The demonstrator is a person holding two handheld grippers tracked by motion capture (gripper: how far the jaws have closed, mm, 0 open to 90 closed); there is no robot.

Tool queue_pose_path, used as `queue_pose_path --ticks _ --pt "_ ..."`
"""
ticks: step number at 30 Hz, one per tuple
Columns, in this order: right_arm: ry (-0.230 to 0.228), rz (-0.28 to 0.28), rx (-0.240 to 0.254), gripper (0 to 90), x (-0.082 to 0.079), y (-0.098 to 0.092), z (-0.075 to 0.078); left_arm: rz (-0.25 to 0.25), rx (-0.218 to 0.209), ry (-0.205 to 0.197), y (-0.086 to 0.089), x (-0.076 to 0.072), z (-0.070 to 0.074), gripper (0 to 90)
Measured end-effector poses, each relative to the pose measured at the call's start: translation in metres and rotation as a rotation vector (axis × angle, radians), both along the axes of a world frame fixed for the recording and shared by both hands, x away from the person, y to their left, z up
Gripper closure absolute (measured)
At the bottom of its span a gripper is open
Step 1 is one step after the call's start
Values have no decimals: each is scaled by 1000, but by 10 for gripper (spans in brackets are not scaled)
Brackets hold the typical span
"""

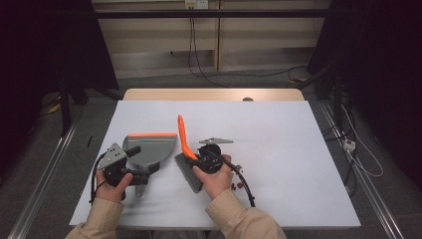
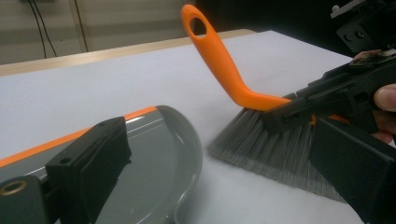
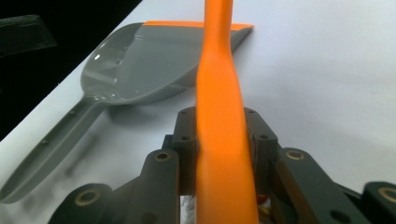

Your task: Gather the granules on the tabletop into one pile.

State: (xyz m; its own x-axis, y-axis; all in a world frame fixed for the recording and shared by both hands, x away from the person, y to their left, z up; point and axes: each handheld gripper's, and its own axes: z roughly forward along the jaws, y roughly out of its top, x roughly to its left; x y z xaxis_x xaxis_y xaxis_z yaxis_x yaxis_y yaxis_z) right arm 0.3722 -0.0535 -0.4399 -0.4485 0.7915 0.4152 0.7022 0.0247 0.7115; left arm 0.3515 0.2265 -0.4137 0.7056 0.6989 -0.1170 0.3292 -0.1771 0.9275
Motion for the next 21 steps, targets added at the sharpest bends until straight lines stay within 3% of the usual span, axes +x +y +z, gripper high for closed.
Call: queue_pose_path --ticks 21 --pt "13 -86 -25 708 1 -44 1 -3 5 0 -2 0 0 52"
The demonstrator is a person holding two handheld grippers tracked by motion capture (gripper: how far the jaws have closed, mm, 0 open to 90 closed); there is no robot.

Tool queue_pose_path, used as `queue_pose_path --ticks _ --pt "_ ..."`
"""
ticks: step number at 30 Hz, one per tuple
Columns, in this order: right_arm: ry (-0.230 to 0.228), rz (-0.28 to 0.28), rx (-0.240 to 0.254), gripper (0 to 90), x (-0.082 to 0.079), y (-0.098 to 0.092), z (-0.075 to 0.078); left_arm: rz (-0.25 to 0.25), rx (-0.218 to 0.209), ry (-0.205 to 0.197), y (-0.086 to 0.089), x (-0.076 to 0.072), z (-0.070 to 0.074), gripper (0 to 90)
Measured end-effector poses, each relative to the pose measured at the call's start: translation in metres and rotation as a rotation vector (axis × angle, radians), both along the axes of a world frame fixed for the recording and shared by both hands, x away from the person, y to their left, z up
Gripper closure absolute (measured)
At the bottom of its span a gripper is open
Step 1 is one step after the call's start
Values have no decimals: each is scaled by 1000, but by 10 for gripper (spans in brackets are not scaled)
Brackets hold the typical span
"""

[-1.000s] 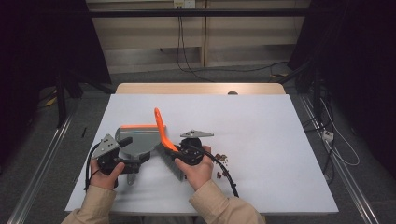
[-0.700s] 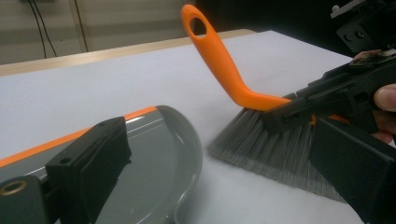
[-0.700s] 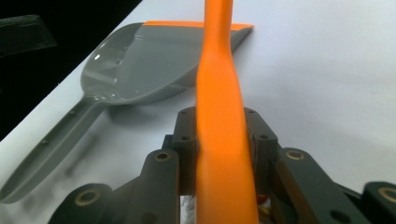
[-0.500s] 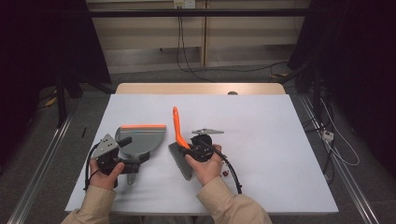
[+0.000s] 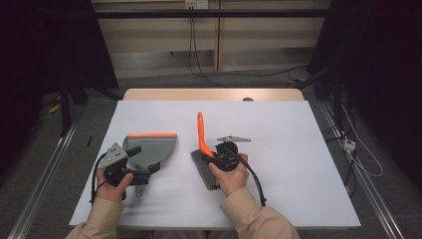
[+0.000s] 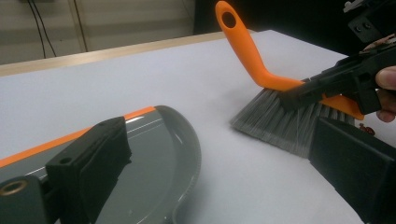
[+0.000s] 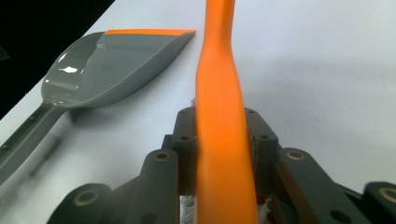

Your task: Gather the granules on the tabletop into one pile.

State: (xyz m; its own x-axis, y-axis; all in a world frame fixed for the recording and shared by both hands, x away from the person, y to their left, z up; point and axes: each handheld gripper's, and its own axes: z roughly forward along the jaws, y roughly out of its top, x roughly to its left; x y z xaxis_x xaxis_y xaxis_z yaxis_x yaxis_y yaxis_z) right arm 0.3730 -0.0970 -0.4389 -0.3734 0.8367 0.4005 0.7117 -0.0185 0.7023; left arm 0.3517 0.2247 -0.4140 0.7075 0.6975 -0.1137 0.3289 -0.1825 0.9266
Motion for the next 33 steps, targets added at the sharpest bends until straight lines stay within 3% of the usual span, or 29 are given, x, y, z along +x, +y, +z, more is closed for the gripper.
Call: queue_pose_path --ticks 33 --pt "3 -71 -5 708 -4 -45 1 -2 6 -1 -2 0 0 52"
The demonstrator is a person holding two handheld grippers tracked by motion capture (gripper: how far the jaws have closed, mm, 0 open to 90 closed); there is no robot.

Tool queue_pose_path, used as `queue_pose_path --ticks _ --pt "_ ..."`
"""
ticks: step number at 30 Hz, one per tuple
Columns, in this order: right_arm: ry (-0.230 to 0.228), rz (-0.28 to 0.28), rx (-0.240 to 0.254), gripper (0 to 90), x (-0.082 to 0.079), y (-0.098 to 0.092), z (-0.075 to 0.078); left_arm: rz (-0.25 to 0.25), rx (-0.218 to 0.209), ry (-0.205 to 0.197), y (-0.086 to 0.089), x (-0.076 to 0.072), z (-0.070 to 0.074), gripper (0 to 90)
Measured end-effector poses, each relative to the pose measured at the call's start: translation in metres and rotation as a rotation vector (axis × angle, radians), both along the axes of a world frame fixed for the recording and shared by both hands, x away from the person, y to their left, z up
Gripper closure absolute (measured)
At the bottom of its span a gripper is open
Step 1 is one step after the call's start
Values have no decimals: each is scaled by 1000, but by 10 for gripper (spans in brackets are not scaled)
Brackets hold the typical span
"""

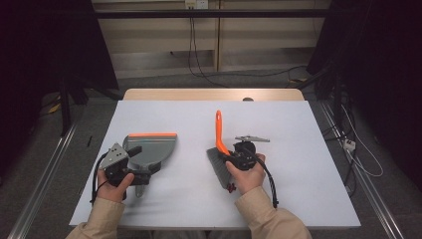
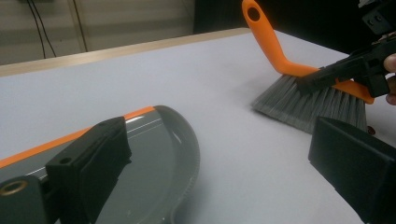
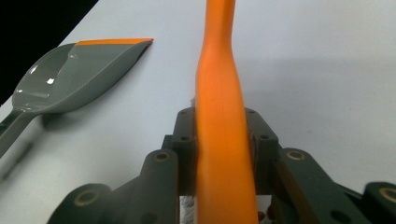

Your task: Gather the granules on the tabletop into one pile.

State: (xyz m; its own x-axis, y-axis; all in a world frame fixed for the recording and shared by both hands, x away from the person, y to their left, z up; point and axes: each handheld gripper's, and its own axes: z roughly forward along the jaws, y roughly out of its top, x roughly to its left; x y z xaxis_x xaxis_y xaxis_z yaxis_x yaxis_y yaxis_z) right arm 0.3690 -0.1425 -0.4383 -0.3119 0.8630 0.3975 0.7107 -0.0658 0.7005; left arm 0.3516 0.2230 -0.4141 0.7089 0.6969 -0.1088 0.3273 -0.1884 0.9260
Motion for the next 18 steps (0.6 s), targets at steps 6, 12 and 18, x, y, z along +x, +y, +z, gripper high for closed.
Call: queue_pose_path --ticks 6,12,18 --pt "2 -10 1 708 0 -4 0 -1 -1 0 -1 0 0 51" --pt "-2 -19 -3 709 1 -9 1 -2 -1 0 -2 0 0 52" --pt "-1 -21 18 710 2 -9 1 -5 5 1 -2 0 -1 52"
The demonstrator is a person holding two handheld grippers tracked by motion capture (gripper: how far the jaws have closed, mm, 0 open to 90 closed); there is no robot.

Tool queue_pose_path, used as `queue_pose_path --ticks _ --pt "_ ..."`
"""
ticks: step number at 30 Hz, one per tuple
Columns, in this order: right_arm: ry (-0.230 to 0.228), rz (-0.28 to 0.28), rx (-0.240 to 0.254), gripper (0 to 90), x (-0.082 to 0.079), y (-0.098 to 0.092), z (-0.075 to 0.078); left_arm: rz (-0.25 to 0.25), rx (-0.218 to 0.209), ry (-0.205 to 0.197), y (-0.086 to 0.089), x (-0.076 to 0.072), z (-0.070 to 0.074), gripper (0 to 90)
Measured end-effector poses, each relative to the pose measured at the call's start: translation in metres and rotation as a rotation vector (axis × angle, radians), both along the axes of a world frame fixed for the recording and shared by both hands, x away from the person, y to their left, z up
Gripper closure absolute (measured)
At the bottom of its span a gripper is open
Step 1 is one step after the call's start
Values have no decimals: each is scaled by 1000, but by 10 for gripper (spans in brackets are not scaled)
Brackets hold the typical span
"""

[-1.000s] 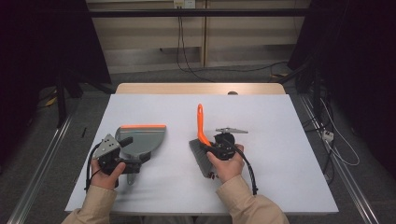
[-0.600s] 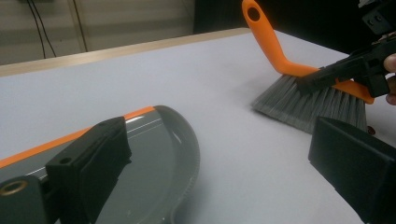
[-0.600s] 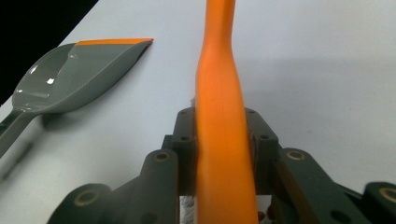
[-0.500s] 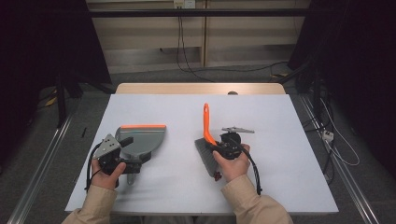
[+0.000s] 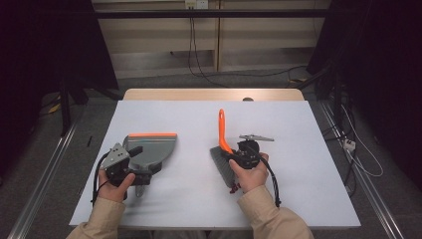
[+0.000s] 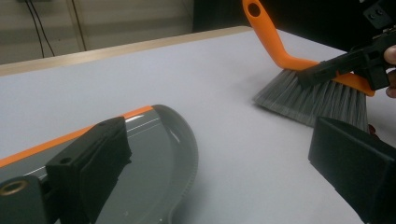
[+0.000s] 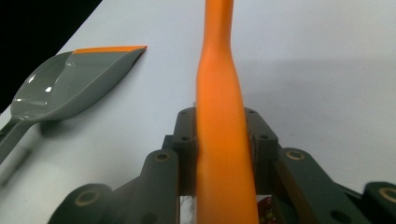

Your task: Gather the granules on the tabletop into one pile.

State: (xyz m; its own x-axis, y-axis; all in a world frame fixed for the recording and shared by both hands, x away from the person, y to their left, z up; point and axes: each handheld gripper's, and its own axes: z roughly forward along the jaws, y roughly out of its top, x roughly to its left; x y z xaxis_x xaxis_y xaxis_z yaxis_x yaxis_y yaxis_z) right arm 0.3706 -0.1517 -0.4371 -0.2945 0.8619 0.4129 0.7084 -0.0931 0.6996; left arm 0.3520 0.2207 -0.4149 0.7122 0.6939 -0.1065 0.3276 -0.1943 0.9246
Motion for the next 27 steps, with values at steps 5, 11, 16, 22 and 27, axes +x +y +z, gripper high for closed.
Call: queue_pose_path --ticks 5,11,16,22,27 --pt "7 5 26 713 1 2 4 0 3 -2 0 0 0 52" --pt "-16 17 89 713 4 -2 16 1 2 -1 0 1 0 52" --pt "-74 45 88 713 11 -11 30 2 -1 -1 1 1 0 52" --pt "-208 157 -48 713 26 -22 36 4 0 1 1 1 0 52" --pt "-317 295 -182 714 42 -29 31 5 -1 3 0 1 0 52"
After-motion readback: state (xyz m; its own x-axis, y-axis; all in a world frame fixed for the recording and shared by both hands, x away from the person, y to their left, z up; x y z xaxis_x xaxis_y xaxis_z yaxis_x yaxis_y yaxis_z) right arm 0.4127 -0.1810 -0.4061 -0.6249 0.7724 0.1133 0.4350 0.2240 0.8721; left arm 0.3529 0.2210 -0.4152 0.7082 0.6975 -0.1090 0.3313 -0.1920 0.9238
